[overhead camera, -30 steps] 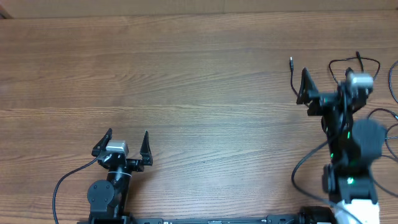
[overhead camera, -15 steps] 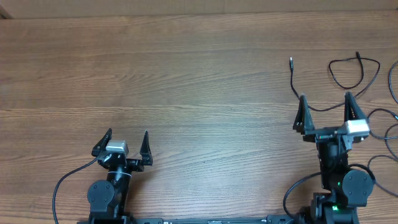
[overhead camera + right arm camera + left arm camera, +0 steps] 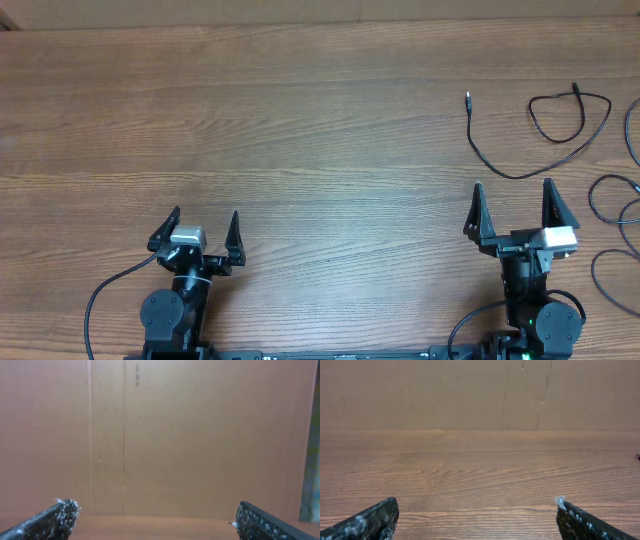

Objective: Untangle cables

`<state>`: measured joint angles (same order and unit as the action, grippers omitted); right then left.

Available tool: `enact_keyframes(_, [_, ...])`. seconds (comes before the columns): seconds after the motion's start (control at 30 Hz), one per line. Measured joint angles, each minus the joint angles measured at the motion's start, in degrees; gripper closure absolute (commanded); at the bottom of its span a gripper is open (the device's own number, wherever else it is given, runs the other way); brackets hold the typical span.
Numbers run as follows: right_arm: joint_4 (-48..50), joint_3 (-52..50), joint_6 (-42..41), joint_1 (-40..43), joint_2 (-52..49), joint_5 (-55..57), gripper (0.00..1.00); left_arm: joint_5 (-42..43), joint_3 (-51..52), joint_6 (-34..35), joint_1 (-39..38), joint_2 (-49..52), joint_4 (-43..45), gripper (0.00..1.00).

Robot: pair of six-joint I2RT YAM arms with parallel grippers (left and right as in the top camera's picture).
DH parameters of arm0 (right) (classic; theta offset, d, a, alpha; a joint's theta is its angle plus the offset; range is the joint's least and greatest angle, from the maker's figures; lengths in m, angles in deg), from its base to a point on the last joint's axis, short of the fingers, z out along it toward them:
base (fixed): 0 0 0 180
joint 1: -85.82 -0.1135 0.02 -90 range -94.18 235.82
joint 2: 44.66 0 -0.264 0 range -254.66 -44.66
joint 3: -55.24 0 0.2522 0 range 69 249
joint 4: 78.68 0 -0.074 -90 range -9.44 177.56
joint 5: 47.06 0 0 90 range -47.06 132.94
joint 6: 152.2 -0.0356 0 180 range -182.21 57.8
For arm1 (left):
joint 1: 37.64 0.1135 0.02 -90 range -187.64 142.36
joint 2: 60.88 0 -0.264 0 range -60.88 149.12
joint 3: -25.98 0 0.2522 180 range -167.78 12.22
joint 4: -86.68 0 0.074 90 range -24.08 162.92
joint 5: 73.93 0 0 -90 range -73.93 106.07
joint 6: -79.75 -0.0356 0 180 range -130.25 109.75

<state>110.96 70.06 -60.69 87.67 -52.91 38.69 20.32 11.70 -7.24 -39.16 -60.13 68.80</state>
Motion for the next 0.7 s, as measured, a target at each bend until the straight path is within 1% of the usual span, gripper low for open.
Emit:
enact_keyframes(0.2, [-6.10,0.00,0.00,0.00,4.87,0.00,0.00,-0.02,0.00,0.00,0.00,0.00,0.00,0.00])
enact_keyframes(0.6, [-26.56,0.00,0.00,0.00,5.66,0.04,0.00,-0.02,0.00,-0.02,0.00,0.00,0.00,0.00])
enact_keyframes(0.7, [-28.20,0.00,0.00,0.00,6.80,0.31,0.00,-0.02,0.00,0.00,-0.02,0.00,0.00,0.00])
